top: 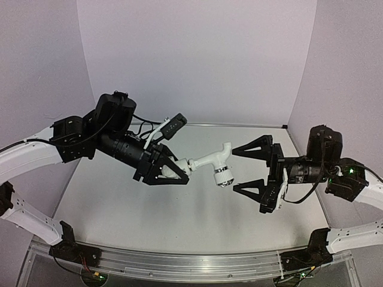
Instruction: Install the water faucets
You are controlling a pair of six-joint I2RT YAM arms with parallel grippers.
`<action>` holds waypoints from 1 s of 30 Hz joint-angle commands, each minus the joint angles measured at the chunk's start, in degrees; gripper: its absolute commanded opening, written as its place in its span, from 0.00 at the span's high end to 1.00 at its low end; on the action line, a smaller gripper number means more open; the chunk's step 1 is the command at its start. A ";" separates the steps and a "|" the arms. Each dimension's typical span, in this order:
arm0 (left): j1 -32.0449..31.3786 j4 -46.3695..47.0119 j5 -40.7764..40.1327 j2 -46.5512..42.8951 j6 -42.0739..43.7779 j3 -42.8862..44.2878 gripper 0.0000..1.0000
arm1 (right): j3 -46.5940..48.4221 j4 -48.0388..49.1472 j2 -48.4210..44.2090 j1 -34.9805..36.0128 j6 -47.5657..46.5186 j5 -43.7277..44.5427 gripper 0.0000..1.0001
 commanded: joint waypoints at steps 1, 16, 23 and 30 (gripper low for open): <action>0.39 3.07 3.18 0.77 -1.66 3.90 1.00 | -0.12 10.58 1.54 2.37 -1.80 1.01 0.02; 0.78 1.87 2.43 2.94 -1.57 4.65 1.00 | 1.02 14.56 3.17 6.45 -0.62 2.71 0.02; 0.91 -0.89 1.17 4.51 0.37 5.66 1.00 | 6.10 14.56 5.01 7.32 8.30 4.92 0.02; 0.94 -3.85 2.65 6.39 2.40 7.57 1.00 | 9.24 14.64 7.08 7.42 12.28 7.54 0.03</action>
